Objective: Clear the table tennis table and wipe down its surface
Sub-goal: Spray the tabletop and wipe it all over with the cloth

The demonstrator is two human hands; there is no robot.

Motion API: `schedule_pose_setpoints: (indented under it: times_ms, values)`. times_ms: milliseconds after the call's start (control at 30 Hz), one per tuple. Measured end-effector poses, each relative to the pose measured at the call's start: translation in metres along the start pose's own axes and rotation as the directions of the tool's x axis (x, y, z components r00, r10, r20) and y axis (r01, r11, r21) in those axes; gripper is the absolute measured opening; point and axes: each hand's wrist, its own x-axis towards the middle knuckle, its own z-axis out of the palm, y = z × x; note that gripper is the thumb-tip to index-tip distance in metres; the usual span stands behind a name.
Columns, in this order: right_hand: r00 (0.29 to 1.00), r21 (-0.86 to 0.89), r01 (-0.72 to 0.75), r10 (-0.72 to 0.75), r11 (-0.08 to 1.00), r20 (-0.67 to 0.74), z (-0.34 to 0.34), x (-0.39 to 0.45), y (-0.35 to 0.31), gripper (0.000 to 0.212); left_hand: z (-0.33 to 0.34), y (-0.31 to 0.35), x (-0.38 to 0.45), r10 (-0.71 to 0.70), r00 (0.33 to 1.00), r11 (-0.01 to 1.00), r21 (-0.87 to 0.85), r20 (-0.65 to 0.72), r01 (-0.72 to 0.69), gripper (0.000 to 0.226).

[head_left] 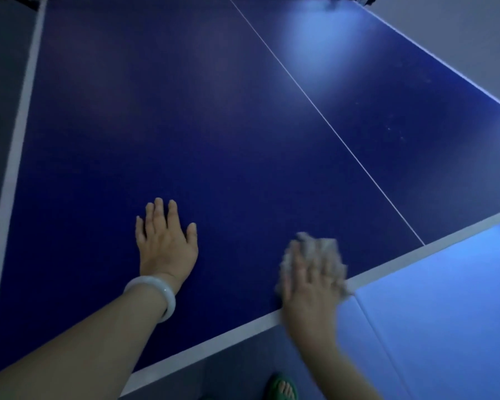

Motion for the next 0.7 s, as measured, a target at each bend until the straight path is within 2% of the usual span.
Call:
schedule_pose_setpoints:
  times_ms: [67, 100, 200, 233, 333, 367, 433, 500, 567, 600, 633, 667, 700]
  values:
    - [0.959, -0.014, 0.285, -0.285, 0.958, 0.015, 0.013, -0.029, -0.041, 0.058, -0.003, -0.004, 0.003, 0.027, 0.999, 0.999, -0.043, 0.036, -0.025, 0.068]
    - [0.925, -0.011, 0.38, -0.38, 0.925, 0.013, 0.018, -0.04, -0.055, 0.059, -0.006, -0.007, 0.004, 0.051, 0.997, 0.994, -0.097, 0.064, -0.045, 0.067]
    - [0.883, 0.015, 0.469, -0.469, 0.883, 0.03, 0.023, -0.046, -0.067, 0.061, -0.018, -0.028, -0.004, 0.089, 0.99, 0.949, -0.312, 0.114, -0.05, 0.063]
    - [0.869, 0.01, 0.493, -0.493, 0.87, 0.052, 0.023, -0.041, -0.063, 0.061, -0.02, -0.04, -0.014, 0.079, 0.991, 0.951, -0.307, 0.107, -0.042, 0.063]
    - [0.827, -0.042, 0.558, -0.55, 0.829, 0.118, 0.019, -0.017, -0.037, 0.059, -0.022, -0.082, -0.056, 0.046, 0.998, 0.993, -0.114, 0.043, -0.041, 0.064]
    - [0.83, -0.092, 0.554, -0.541, 0.828, 0.135, 0.014, -0.002, -0.027, 0.06, -0.022, -0.091, -0.07, 0.05, 0.998, 0.997, -0.054, 0.026, -0.049, 0.065]
    - [0.892, -0.187, 0.448, -0.425, 0.874, 0.153, 0.006, 0.042, -0.007, 0.065, -0.02, -0.098, -0.087, 0.073, 0.997, 0.997, 0.033, 0.018, -0.073, 0.069]
    - [0.978, -0.116, 0.178, -0.162, 0.977, 0.132, -0.005, 0.091, 0.007, 0.065, -0.019, -0.097, -0.091, 0.072, 0.997, 0.995, 0.076, 0.005, -0.072, 0.07]
    - [0.978, 0.04, -0.112, 0.103, 0.993, 0.18, -0.016, 0.125, 0.002, 0.06, -0.019, -0.094, -0.091, 0.066, 0.998, 0.993, 0.095, -0.001, -0.065, 0.069]
    - [0.963, 0.069, -0.189, 0.172, 0.979, 0.208, -0.018, 0.132, -0.011, 0.059, -0.019, -0.094, -0.091, 0.065, 0.998, 0.992, 0.104, 0.003, -0.064, 0.068]
    - [0.956, 0.06, -0.202, 0.183, 0.978, 0.23, -0.017, 0.132, -0.029, 0.059, -0.019, -0.095, -0.091, 0.064, 0.998, 0.992, 0.113, 0.002, -0.064, 0.068]
    - [0.966, 0.019, -0.124, 0.116, 0.992, 0.233, -0.014, 0.127, -0.049, 0.06, -0.019, -0.096, -0.092, 0.062, 0.998, 0.991, 0.115, 0.001, -0.062, 0.067]
    - [0.975, -0.029, 0.038, -0.03, 0.999, 0.221, -0.007, 0.115, -0.07, 0.064, -0.019, -0.096, -0.092, 0.061, 0.998, 0.992, 0.112, 0.002, -0.061, 0.066]
